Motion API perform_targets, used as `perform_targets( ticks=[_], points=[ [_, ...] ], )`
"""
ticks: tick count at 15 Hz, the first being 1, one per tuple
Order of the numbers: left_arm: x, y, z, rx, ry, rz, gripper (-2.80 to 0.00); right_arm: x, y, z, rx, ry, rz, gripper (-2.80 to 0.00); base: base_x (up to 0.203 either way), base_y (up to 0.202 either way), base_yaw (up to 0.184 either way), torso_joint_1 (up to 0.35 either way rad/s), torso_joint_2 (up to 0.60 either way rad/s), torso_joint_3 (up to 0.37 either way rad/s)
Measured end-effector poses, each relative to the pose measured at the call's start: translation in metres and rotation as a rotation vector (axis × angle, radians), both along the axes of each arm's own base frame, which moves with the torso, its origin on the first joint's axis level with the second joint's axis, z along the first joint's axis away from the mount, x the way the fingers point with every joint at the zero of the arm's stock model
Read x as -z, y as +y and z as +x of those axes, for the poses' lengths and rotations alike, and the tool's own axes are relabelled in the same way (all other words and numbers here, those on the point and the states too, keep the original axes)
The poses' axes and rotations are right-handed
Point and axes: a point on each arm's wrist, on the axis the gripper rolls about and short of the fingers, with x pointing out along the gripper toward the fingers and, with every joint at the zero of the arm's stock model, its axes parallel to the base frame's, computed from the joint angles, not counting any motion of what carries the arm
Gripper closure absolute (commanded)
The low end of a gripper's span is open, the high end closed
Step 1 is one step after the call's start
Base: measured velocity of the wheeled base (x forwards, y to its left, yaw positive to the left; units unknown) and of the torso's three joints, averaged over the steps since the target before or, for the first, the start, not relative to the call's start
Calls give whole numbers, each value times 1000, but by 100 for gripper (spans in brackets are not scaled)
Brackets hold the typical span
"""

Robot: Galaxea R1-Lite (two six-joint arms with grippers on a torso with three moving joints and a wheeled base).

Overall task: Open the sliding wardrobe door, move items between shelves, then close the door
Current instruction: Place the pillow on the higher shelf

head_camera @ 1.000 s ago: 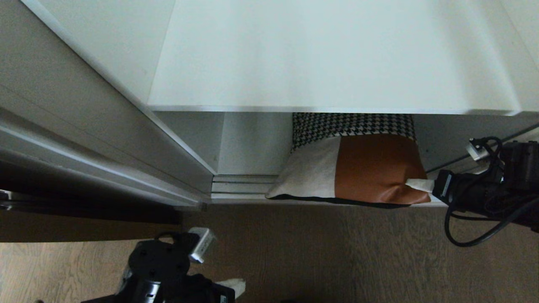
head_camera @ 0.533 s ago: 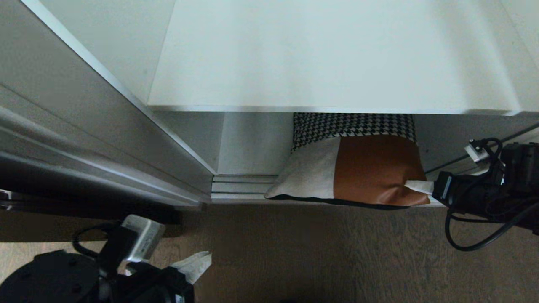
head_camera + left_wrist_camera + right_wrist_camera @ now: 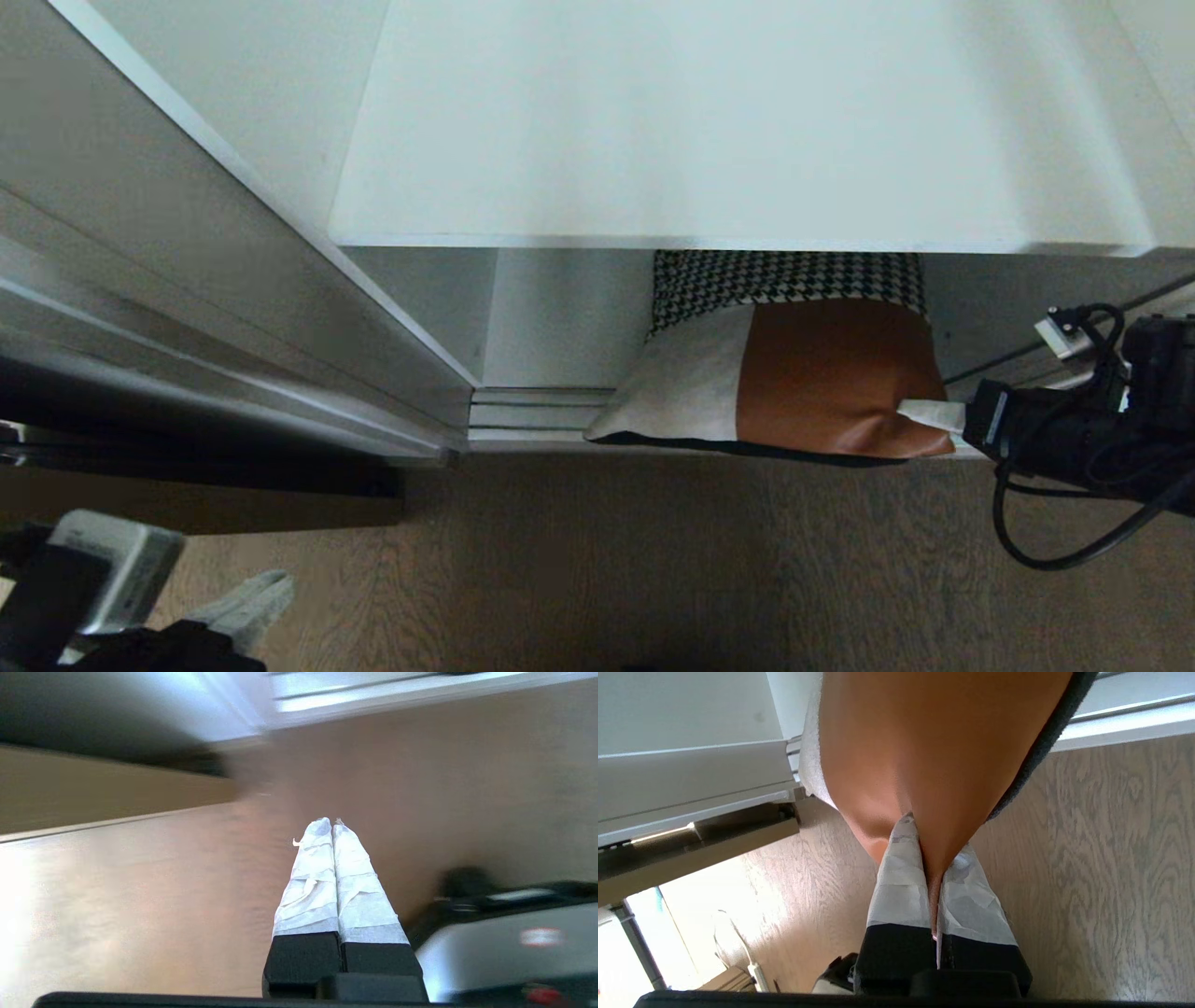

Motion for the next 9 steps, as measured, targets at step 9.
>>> perform_targets(
  ticks=[9],
  points=[
    [-6,50,-27,-326,-123,109,0,8,1,-10,0,28,-4,0,0,0,0,0,0,0]
  ],
)
